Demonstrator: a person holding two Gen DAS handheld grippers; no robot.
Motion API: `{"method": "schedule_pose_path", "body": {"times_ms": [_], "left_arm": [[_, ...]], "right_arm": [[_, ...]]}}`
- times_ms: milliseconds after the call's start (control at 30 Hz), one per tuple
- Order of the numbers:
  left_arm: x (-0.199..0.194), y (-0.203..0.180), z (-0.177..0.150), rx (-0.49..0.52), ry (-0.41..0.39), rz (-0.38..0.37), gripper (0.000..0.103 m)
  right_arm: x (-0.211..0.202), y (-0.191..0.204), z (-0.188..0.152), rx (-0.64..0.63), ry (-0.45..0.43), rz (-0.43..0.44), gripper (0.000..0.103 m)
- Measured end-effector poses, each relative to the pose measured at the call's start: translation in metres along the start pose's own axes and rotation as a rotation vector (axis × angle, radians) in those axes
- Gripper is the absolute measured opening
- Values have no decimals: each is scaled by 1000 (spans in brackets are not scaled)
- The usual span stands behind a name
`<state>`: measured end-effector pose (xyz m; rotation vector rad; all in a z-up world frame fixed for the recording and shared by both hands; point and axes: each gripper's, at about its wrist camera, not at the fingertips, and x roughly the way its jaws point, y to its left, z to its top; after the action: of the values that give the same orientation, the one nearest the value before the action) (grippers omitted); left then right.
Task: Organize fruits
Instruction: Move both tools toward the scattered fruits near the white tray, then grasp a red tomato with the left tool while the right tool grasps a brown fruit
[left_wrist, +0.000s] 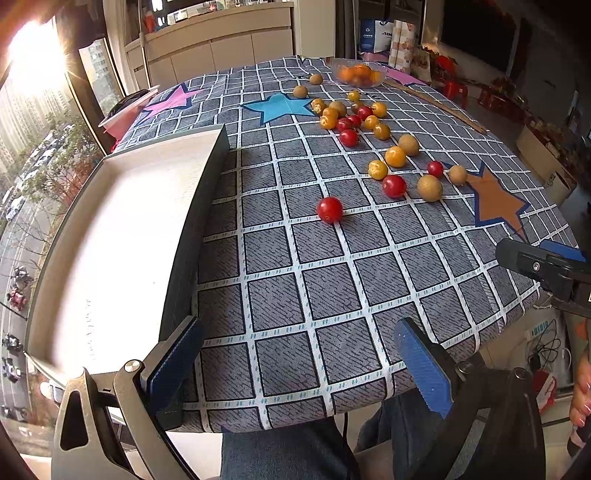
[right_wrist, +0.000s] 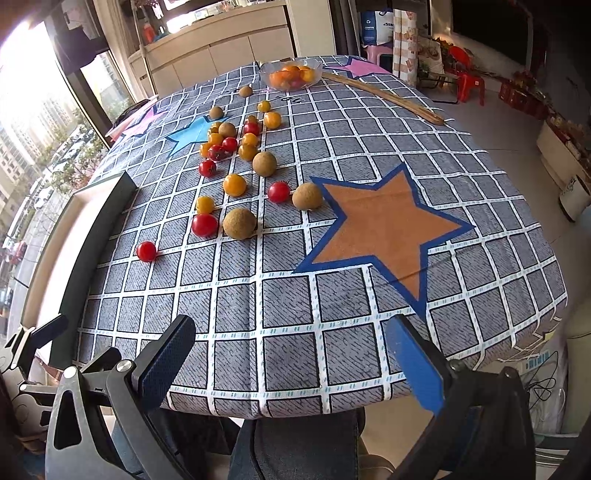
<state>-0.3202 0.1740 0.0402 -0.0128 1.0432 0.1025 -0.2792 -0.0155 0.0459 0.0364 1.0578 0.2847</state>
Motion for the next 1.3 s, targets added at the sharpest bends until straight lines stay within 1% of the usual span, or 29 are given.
{"method": "schedule_pose_path", "body": {"times_ms": [300,567,867,1300], "left_arm": [[4,0,9,-1,-2,-7,103],[12,-7,34,0,-22,-25,103],[27,-12,44,-1,-2,-3,103],[49,-17,66,1,9,37,103]], "right_arm": [[5,-12,-1,29,23,-3,103],[7,-16,10,18,19,-9,103],[15,-24,24,8,16,-28,103],[43,-24,50,-46,30,-38,103]]}}
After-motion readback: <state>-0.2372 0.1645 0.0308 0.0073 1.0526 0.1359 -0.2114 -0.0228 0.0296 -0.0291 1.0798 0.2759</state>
